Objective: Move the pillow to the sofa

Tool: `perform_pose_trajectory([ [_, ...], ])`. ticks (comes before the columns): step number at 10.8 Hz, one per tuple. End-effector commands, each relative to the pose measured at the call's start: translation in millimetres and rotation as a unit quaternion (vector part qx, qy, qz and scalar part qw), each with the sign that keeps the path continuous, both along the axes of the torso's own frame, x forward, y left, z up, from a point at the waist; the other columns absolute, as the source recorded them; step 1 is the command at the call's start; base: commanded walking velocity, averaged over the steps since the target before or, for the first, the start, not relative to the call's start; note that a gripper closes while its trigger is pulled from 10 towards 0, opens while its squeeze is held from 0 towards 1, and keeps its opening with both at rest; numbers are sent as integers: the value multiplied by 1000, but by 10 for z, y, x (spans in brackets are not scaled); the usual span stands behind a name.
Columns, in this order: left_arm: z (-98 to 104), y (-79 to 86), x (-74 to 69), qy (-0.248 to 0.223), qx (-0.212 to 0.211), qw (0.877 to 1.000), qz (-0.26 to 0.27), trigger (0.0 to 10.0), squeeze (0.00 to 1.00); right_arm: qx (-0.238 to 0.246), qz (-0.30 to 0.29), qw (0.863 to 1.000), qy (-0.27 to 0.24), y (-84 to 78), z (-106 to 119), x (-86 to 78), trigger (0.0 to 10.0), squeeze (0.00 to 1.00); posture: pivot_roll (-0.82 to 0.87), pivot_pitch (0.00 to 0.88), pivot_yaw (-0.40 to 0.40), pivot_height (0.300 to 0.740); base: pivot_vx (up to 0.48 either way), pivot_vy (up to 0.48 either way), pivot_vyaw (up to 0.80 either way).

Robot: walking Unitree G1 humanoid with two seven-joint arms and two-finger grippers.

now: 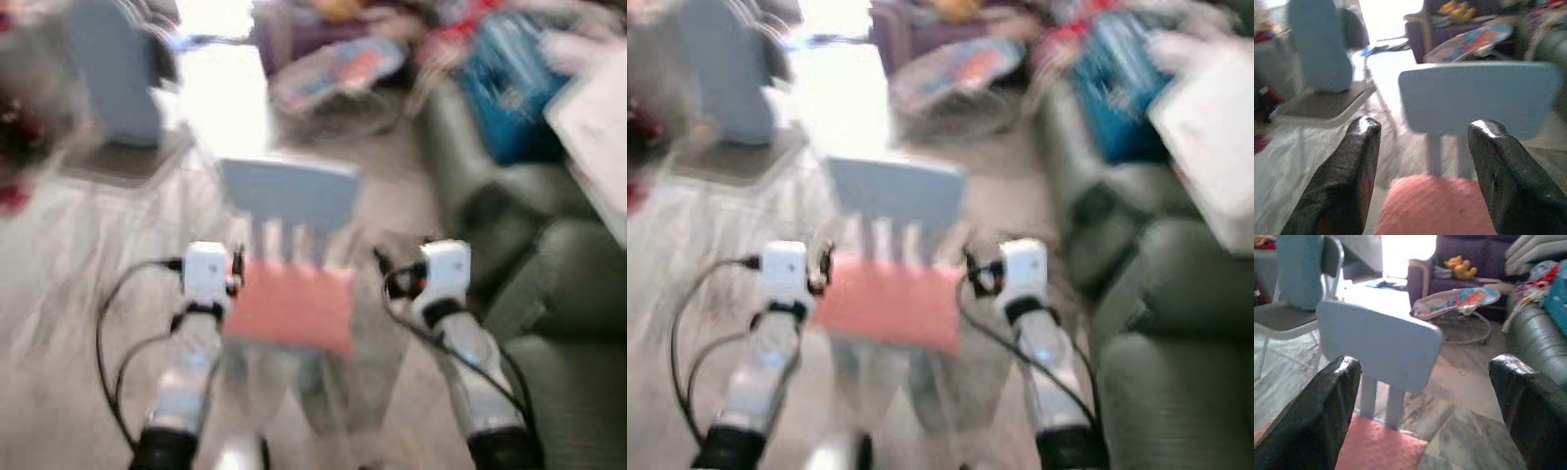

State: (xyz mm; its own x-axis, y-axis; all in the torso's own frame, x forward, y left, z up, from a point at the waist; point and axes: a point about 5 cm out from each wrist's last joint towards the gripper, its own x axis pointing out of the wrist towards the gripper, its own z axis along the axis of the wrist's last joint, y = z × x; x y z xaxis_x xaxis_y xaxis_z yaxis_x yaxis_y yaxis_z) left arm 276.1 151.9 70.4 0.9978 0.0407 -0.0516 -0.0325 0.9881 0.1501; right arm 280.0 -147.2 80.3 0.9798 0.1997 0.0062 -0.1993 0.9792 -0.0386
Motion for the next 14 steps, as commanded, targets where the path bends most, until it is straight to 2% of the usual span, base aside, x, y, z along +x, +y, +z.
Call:
perform_pose_trajectory([
  [1, 17, 41, -1, 3, -3, 1000, 10, 10000, 0, 7, -6, 1000, 1, 16, -5, 6, 10000, 0, -31, 78, -12, 740, 0, 0, 0],
  [7, 27, -28, 20, 10, -7, 1000, -20, 10000, 0, 7, -30, 1000, 1, -34, 6, 36, 10000, 0, -38, 84, -9, 740, 0, 480, 0],
  [9, 26, -35, 27, 13, -9, 1000, -22, 10000, 0, 5, -34, 999, 3, -42, 0, 41, 10000, 0, -37, 84, -10, 740, 0, 480, -725],
  [12, 25, -37, 32, 15, -8, 1000, -23, 10000, 0, 4, -35, 999, 1, -53, 4, 54, 10000, 0, -36, 81, -10, 740, 0, 480, 0],
  [13, 59, -55, 23, -2, -2, 1000, -31, 10000, 0, 3, -37, 999, 0, -60, 6, 57, 10000, 0, -38, 82, -12, 740, 0, 0, 0],
  [14, 57, -74, 19, 0, -7, 999, -40, 10000, 0, 3, -38, 999, 1, -66, 5, 55, 10000, 0, -38, 82, -13, 740, 0, 0, 0],
])
